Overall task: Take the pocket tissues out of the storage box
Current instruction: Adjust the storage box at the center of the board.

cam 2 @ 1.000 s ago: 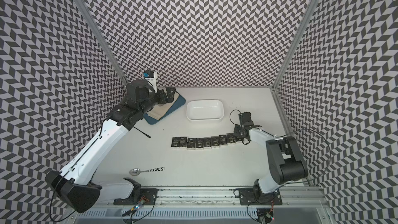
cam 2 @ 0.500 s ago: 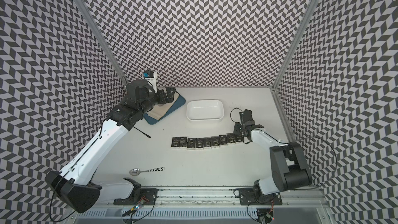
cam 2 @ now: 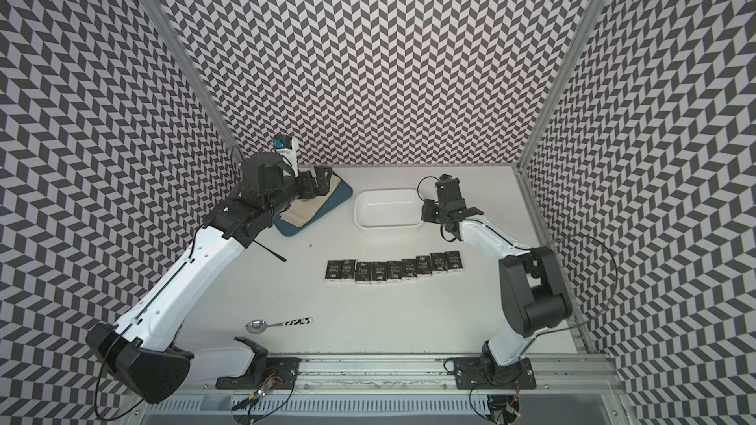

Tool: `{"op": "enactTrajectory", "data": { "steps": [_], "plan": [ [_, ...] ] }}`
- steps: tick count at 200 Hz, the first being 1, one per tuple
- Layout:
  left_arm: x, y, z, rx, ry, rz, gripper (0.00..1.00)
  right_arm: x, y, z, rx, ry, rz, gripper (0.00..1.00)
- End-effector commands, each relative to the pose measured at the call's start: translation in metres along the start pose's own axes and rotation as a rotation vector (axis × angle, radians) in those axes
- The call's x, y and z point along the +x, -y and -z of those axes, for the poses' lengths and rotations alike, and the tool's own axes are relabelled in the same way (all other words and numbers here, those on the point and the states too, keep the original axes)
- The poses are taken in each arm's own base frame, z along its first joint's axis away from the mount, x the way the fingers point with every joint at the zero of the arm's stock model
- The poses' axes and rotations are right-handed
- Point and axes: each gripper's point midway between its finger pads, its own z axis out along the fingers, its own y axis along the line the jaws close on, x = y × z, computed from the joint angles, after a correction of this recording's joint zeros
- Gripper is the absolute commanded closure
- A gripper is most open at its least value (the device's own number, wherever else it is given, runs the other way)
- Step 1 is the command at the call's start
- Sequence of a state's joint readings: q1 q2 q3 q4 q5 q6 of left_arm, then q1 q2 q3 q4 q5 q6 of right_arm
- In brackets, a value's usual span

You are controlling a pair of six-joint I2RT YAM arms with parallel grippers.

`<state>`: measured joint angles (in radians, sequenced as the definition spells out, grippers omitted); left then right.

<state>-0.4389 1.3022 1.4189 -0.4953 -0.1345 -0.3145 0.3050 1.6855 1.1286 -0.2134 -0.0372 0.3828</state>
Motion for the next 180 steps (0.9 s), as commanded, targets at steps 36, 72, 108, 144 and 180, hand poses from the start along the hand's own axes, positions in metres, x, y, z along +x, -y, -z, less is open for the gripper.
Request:
{"op": "enactTrajectory", "data": {
  "steps": [36,72,108,144,180],
  "plan": [
    [-0.004,-0.001,-0.002,-0.021,0.003,-0.007,0.01,-0.010,-0.021,-0.031,-0.026,-0.013,0.070,0.48],
    [-0.008,0.000,-0.002,-0.024,0.010,-0.010,0.01,-0.003,-0.018,-0.050,0.002,-0.060,0.091,0.48],
    [-0.009,-0.001,-0.004,-0.031,0.010,-0.013,0.01,0.007,-0.015,-0.061,0.019,-0.088,0.104,0.51],
    [-0.006,-0.001,-0.005,-0.031,0.006,-0.014,0.01,0.012,-0.012,-0.064,0.033,-0.094,0.111,0.63],
    [-0.007,-0.002,-0.004,-0.035,0.010,-0.015,0.01,0.004,-0.015,-0.056,0.025,-0.072,0.105,0.63]
  ]
}}
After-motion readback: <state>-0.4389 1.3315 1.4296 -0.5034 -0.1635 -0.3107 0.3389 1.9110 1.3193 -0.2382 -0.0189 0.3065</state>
